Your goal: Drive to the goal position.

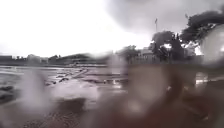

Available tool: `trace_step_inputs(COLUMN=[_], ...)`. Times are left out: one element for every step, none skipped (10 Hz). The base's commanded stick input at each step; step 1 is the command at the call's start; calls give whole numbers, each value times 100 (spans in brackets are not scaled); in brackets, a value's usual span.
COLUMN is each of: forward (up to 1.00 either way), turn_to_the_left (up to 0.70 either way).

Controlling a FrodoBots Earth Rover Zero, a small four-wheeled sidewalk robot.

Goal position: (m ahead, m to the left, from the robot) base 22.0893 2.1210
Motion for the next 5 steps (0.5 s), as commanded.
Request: trace_step_inputs(forward=[45,45,45,45,45], turn_to_the_left=[0,0,0,0,0])
